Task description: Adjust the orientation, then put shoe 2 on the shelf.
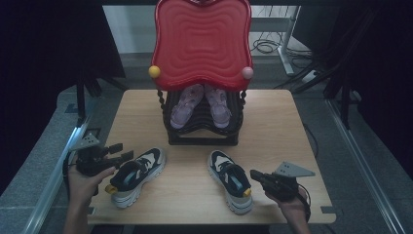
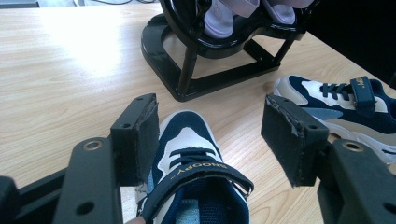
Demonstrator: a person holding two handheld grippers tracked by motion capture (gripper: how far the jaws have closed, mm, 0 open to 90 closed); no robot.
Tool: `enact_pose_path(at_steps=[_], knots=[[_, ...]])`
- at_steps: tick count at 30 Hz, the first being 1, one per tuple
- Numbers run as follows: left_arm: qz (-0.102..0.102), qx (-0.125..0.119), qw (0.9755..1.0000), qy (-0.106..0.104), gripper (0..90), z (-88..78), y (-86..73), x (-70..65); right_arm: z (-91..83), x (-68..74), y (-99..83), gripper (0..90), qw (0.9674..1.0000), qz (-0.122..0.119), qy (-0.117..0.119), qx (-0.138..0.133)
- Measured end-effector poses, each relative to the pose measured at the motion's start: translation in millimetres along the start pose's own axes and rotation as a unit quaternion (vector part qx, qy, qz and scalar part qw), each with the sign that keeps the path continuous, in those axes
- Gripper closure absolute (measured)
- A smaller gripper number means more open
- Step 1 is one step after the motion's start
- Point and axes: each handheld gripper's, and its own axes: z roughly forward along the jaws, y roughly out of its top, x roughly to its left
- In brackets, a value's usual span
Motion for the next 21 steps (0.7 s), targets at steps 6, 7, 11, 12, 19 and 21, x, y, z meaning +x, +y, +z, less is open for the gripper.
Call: enact_pose_path(at_steps=[6, 7, 11, 12, 19, 21], knots=[[-0.004, 0.003, 1.0, 0.001, 37.6, 1.6, -1.1, 1.0, 14.2, -6.0, 22.0, 85.9, 0.9998, -0.007, 0.008, -0.014], [-0.004, 0.004, 1.0, 0.001, 37.6, 1.9, -1.3, 1.3, 16.2, -6.3, 24.9, 84.9, 0.9998, -0.006, 0.01, -0.016], [-0.005, 0.005, 1.0, 0.001, 37.6, 2.9, -1.8, 1.9, 22.2, -7.4, 30.4, 74.7, 0.9997, -0.005, 0.013, -0.022], [-0.005, 0.006, 1.0, 0.001, 37.6, 3.8, -1.8, 1.9, 23.2, -7.2, 30.8, 70.7, 0.9996, -0.005, 0.011, -0.024], [-0.001, 0.011, 0.9999, -0.001, 37.6, 7.0, -2.0, -0.9, 23.6, -6.8, 27.4, 51.4, 0.9997, 0.005, 0.005, -0.024], [0.001, 0.009, 1.0, -0.002, 37.6, 6.1, -1.6, -1.0, 21.6, -7.4, 25.9, 48.7, 0.9995, 0.014, 0.004, -0.027]])
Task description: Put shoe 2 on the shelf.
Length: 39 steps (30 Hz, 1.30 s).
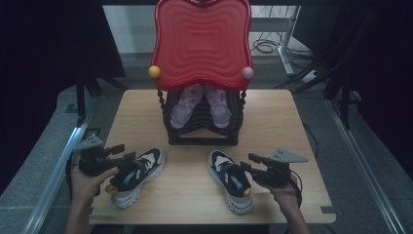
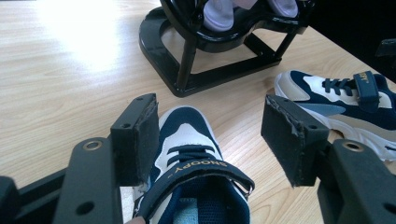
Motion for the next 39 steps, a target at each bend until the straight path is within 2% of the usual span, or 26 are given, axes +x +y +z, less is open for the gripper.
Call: enact_pose_path(at_steps=[7, 11, 15, 19, 26, 33, 39], knots=[[-0.002, 0.007, 1.0, 0.003, 37.4, -1.4, -5.6, 5.7, -5.1, -1.3, -3.5, 44.0, 0.9999, 0.015, -0.004, 0.003], [-0.003, 0.01, 0.9999, 0.007, 37.3, -5.4, -12.1, 9.5, -3.6, -0.4, -8.2, 43.1, 0.9998, 0.014, -0.005, 0.015], [-0.003, 0.013, 0.9999, 0.011, 37.3, -9.5, -21.5, 16.1, -6.3, -0.6, -8.9, 43.1, 0.9998, 0.015, -0.006, 0.015], [-0.004, 0.017, 0.9998, 0.007, 37.1, -10.2, -28.8, 21.3, -7.8, -0.7, -9.6, 43.1, 0.9997, 0.017, -0.009, 0.016], [-0.009, 0.037, 0.9989, -0.028, 36.1, -7.3, -37.9, 30.1, -7.0, -1.4, -13.5, 43.1, 0.9994, 0.023, -0.015, 0.023], [-0.015, 0.053, 0.9981, -0.026, 38.4, -4.0, -49.5, 38.1, -5.4, -4.1, -17.6, 43.1, 0.999, 0.03, -0.021, 0.026], [0.004, 0.075, 0.9966, -0.032, 44.3, 8.2, -48.8, 36.7, -4.2, -4.4, -17.7, 43.1, 0.9989, 0.033, -0.019, 0.028]])
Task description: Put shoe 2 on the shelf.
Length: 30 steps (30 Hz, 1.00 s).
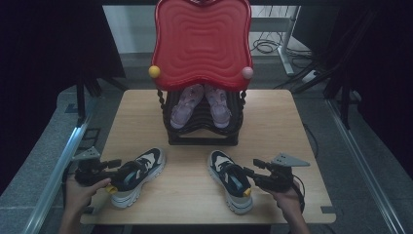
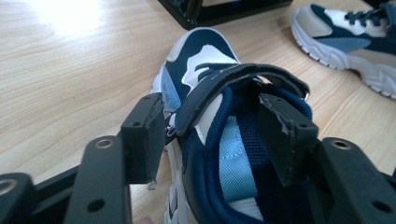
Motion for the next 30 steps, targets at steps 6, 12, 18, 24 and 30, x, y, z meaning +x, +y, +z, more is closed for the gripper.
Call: enact_pose_path(at_steps=[6, 12, 18, 24, 30], knots=[[0.005, 0.009, 0.9999, -0.001, 51.2, 2.8, 1.4, 2.2, 0.7, -0.5, 0.6, 43.1, 1.0, 0.002, -0.002, -0.001], [0.007, 0.024, 0.9997, 0.001, 61.5, 7.2, 0.2, 6.0, 3.8, 0.7, 2.9, 43.2, 1.0, 0.001, 0.001, 0.0], [0.014, 0.027, 0.9995, 0.003, 67.2, 9.1, -1.1, 6.5, 7.7, 4.5, 5.2, 42.6, 1.0, 0.001, 0.003, 0.007], [0.011, 0.025, 0.9996, 0.005, 68.5, 9.1, -2.0, 6.3, 9.6, 10.4, 8.9, 44.2, 0.9998, -0.008, 0.012, 0.014], [0.004, 0.022, 0.9997, 0.005, 68.4, 9.2, -2.8, 6.4, 21.4, 12.1, 14.4, 47.7, 0.9986, -0.005, 0.025, 0.046]])
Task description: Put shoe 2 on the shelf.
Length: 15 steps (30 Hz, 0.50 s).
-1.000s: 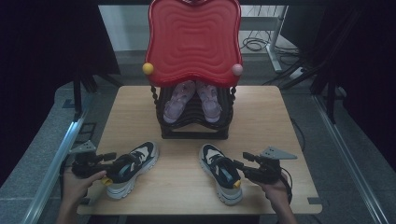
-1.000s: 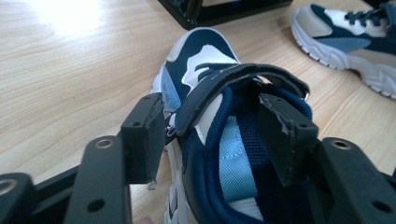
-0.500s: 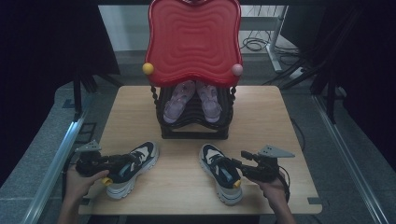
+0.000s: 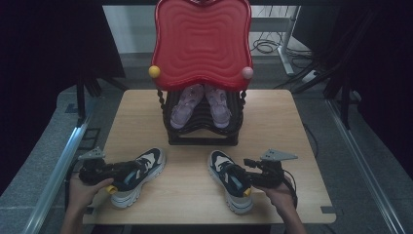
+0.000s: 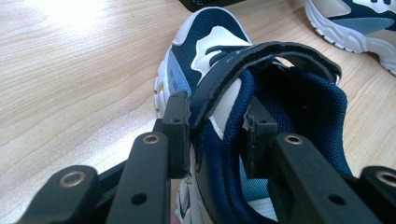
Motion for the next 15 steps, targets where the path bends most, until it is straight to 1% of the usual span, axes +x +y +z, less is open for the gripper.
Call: enact_pose_path(at_steps=[2, 5, 7, 11, 13, 14, 15], knots=[[0.0, 0.0, 1.0, 0.0, 68.5, 0.0, 0.0, -0.1, 4.7, 0.3, 0.1, 48.0, 0.9999, 0.002, 0.007, 0.009], [-0.001, -0.002, 1.0, 0.0, 68.6, -0.1, -0.7, -0.1, 9.5, 2.0, -0.8, 48.9, 0.9997, -0.004, 0.004, 0.023], [-0.004, -0.004, 1.0, -0.001, 68.5, -0.1, -1.5, 0.2, 11.5, 2.0, -1.8, 49.4, 0.9995, -0.004, 0.003, 0.031], [-0.002, -0.003, 1.0, 0.0, 68.6, -0.1, -1.3, -0.2, 13.9, -0.4, -3.0, 50.5, 0.9989, 0.006, 0.006, 0.045], [-0.003, -0.004, 1.0, 0.0, 68.7, -0.1, -1.5, -0.2, 15.3, -1.7, -3.8, 51.8, 0.9982, 0.013, 0.012, 0.057], [-0.003, -0.004, 1.0, 0.0, 68.9, -0.1, -1.6, 0.0, 15.7, -2.5, -4.1, 52.9, 0.9981, 0.017, 0.015, 0.057], [-0.004, -0.004, 1.0, 0.0, 69.1, -0.1, -1.6, 0.0, 15.6, -3.0, -4.1, 54.1, 0.998, 0.018, 0.013, 0.059]])
